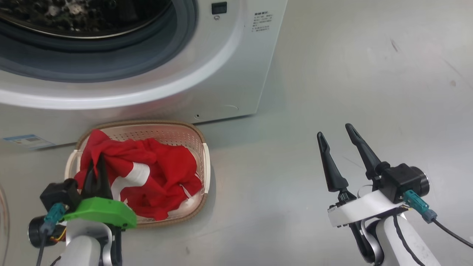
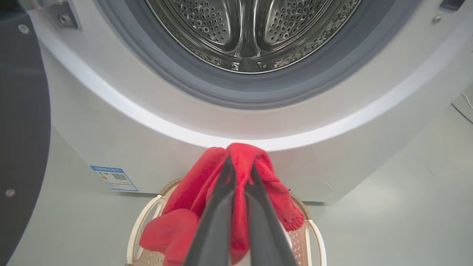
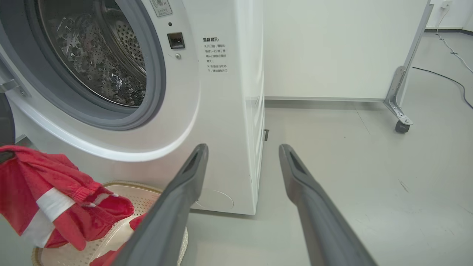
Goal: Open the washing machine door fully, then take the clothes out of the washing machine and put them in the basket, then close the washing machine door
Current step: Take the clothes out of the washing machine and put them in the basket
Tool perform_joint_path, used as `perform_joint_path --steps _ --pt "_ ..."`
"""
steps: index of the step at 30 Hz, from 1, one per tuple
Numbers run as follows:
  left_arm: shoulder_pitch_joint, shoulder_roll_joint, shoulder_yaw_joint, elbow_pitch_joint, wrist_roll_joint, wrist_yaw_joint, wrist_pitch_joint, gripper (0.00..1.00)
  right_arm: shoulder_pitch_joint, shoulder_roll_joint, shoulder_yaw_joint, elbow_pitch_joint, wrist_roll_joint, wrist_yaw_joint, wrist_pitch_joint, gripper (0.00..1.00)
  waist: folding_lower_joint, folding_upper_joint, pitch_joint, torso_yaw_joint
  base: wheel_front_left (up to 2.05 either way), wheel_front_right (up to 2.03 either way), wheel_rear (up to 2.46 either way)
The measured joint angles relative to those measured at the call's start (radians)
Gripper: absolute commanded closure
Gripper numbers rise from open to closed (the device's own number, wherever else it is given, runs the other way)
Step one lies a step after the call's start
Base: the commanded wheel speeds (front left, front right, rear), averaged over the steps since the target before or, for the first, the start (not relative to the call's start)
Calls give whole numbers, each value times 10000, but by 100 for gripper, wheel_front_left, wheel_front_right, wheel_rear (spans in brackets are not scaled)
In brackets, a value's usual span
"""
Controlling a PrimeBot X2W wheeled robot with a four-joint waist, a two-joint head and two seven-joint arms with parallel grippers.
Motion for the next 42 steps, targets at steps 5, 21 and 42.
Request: perform_joint_path --steps 5,21,42 --pt "-973 -2 17 1390 -107 0 330 100 -461 31 128 -117 0 90 0 0 0 0 727 -230 0 0 0" --pt "-3008 288 165 4426 -314 -136 1490 100 -1313 163 217 -127 109 268 0 0 1 0 2300 -994 0 0 0" --pt "-3820 240 -96 6094 -169 -727 349 0 -1355 180 -115 362 267 280 0 0 1 0 2013 -754 0 0 0"
